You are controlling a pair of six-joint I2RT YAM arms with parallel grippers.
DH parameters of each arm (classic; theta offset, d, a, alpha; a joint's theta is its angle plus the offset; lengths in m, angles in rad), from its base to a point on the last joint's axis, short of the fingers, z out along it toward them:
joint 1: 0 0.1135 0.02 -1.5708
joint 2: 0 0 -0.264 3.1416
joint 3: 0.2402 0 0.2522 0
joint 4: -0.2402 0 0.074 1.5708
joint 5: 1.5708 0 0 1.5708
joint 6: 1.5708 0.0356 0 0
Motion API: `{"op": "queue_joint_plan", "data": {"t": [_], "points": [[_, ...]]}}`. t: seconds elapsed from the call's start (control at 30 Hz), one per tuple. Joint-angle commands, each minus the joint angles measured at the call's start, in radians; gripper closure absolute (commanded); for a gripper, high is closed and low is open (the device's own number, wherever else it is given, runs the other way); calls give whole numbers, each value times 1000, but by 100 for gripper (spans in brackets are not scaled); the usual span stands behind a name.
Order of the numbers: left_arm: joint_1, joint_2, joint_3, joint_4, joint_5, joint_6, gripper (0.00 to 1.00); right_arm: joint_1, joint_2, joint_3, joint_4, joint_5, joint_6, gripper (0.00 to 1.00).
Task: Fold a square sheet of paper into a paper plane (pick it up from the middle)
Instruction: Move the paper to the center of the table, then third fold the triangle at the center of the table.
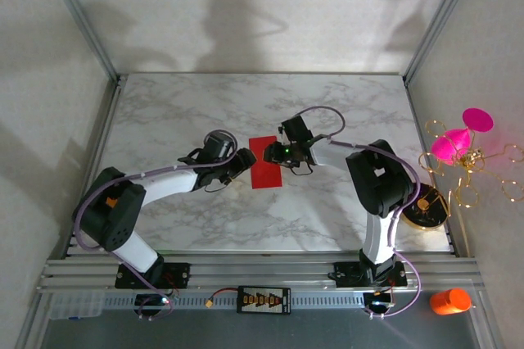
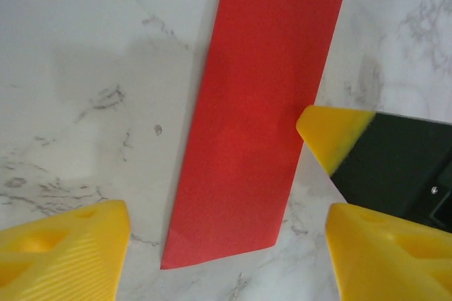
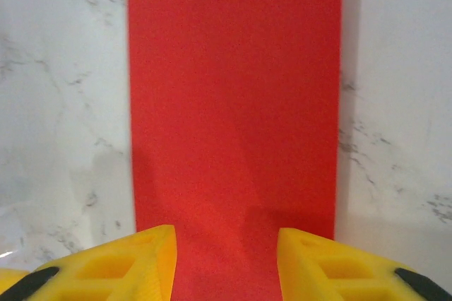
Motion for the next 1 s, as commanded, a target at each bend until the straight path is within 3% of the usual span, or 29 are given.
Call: {"op": "queue_joint_plan", "data": {"t": [0.0,0.17,0.37,0.8,0.97], "points": [[-16,41,5,21,43,-38,36,-3,37,17,-43,34,13,57],[-37,101,20,41,85,-61,54,-6,77,14,-88,66,29,57],[-50,157,49,18,97,-60,65,-11,92,2,-108,77,32,57],[-58,205,104,-35,93,-29,65,-16,100,-4,-103,69,27,57],[-52,194,119,34,145,16,63,-17,103,-8,-99,61,27,57]]}}
